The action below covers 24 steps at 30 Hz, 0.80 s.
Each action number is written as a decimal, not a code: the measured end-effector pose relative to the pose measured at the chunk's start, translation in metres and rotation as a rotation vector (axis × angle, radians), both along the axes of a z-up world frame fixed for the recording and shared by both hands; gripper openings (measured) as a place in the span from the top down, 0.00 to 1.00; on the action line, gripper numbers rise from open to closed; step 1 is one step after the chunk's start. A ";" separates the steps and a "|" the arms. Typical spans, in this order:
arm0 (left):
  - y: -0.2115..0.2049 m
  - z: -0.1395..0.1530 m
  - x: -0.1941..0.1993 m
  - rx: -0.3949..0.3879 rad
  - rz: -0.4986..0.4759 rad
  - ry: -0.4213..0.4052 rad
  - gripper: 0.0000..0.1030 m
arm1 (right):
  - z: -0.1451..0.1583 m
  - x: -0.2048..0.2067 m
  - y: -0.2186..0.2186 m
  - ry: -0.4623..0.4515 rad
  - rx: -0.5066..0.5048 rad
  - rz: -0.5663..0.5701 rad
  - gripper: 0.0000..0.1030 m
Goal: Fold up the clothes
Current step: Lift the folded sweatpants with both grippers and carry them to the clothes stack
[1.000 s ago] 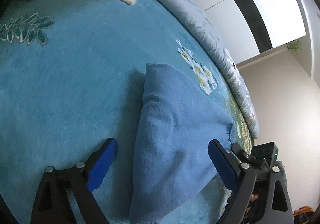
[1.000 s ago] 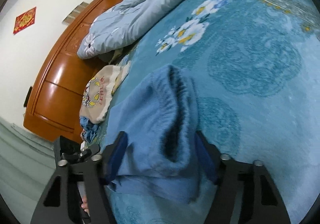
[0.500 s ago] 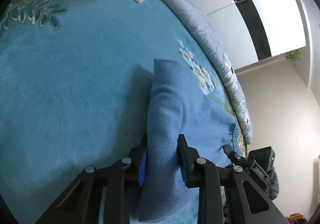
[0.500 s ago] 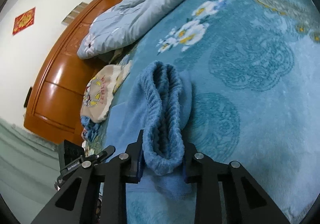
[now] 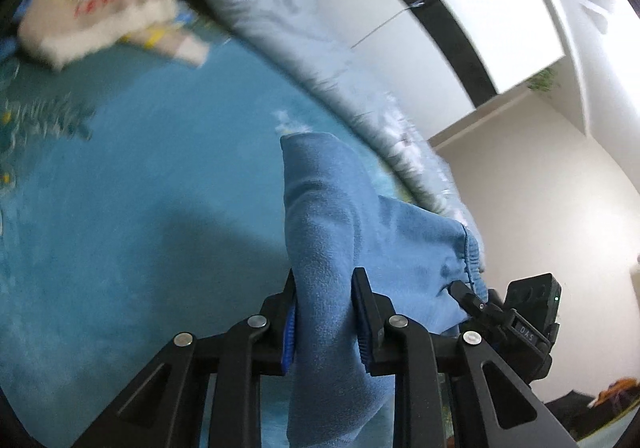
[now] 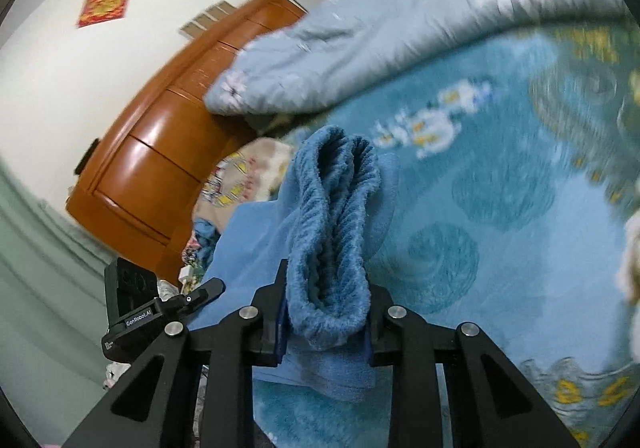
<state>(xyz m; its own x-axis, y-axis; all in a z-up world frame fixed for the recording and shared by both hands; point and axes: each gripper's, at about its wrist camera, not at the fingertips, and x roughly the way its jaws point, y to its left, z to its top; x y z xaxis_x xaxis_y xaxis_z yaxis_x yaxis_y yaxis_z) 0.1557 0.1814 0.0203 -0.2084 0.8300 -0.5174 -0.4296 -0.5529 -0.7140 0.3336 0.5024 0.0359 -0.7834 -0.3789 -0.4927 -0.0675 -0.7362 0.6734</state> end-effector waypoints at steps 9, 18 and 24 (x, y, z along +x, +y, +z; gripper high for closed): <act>0.045 0.097 0.049 0.075 -0.111 0.200 0.74 | 0.097 0.081 0.022 0.172 0.155 -0.049 0.72; 0.149 0.167 0.090 0.093 -0.288 0.312 0.74 | 0.164 0.160 0.080 0.182 0.272 -0.188 0.72; 0.225 0.197 0.140 0.082 -0.427 0.352 0.74 | 0.187 0.210 0.125 0.145 0.316 -0.298 0.72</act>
